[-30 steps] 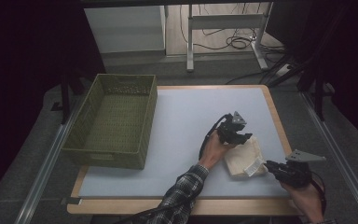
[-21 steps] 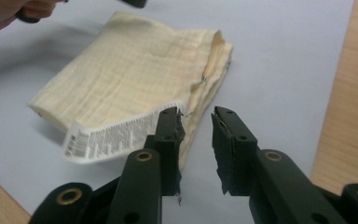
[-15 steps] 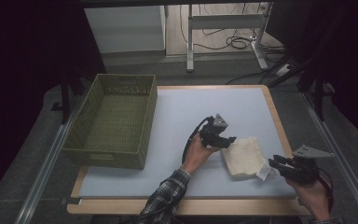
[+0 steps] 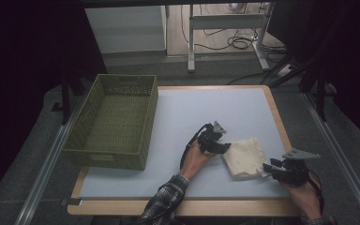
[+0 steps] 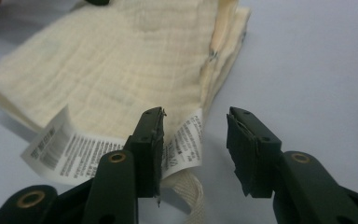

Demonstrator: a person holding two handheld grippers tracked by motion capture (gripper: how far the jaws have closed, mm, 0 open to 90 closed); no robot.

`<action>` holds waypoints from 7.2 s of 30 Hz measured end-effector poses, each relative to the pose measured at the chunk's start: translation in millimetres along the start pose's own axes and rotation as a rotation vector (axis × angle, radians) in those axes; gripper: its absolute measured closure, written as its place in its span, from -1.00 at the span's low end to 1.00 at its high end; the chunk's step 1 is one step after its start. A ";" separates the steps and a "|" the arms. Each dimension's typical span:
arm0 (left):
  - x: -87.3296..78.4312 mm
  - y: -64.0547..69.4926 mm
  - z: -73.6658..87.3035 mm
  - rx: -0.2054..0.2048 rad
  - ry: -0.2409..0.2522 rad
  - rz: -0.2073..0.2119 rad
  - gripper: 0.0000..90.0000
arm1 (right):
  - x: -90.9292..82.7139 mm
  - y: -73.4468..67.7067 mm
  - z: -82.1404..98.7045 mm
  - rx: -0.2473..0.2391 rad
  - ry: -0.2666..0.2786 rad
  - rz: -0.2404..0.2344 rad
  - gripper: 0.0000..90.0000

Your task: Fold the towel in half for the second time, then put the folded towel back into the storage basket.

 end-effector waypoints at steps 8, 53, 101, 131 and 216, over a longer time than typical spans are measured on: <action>6.0 -3.0 5.2 -0.082 -0.003 0.064 -0.04 | 4.9 -2.8 4.2 0.020 -0.023 -0.005 0.21; -36.8 -14.5 -12.4 -0.084 0.090 0.097 0.87 | -3.8 -59.7 -19.6 0.020 -0.005 -0.215 0.86; -151.2 -96.3 -4.6 -0.015 -0.004 -0.126 0.85 | 31.4 -159.0 -96.4 -0.148 0.054 -0.324 0.85; -218.4 -146.5 19.8 -0.026 -0.038 -0.256 0.85 | 56.0 -224.0 -136.8 -0.209 0.062 -0.390 0.85; -336.3 -245.5 194.3 -0.219 -0.185 -0.491 0.84 | 198.6 -441.2 -164.4 -0.464 -0.146 -0.370 0.80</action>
Point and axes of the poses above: each handheld gripper's, and its own axes: x roughly forward along the jaws, z roughly out of its underside, y roughly to its right, the point moved 10 cm from there along x, roughly forward along the jaws, and after that the axes turned 14 degrees about x, right-handed, at the moved point
